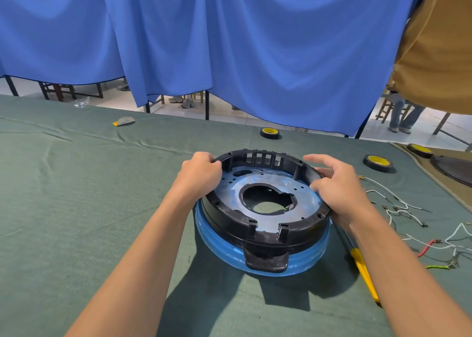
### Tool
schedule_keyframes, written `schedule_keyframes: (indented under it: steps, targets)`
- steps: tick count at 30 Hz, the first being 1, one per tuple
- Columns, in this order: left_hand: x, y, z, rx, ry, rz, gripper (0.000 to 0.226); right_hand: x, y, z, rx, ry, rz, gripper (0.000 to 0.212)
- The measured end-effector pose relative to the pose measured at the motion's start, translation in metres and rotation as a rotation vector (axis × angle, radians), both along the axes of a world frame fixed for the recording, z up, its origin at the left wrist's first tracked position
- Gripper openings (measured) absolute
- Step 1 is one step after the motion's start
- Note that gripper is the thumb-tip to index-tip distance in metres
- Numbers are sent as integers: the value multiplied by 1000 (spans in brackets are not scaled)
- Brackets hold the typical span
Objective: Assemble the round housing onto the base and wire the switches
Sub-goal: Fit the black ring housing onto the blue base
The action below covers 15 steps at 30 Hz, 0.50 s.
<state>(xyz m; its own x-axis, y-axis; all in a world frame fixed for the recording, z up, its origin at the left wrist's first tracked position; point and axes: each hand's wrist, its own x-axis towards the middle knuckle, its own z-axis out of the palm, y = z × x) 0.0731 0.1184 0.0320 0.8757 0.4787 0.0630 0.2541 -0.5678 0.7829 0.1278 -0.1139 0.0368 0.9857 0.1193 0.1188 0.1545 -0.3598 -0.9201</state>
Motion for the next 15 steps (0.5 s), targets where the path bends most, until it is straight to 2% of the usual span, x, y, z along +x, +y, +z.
schedule_keyframes:
  steps: [4, 7, 8, 12, 13, 15]
  targets:
    - [1, 0, 1, -17, 33, -4, 29, 4, 0, -1, 5, 8, -14, 52]
    - [2, 2, 3, -68, 68, -15, 14, 5, -2, 1, -14, -32, -136, 33]
    - [2, 2, 3, -88, 68, -17, 11, 4, -4, 4, -86, -52, -169, 31]
    - [6, 1, -1, -169, -17, -29, 5, -9, -18, 20, -631, -10, -141, 53]
    - [7, 0, -2, -210, -37, -33, 9, -12, -21, 23, -675, 44, -101, 55]
    - [8, -1, -4, -299, -34, -34, 25, -17, -22, 28, -617, 197, -8, 57]
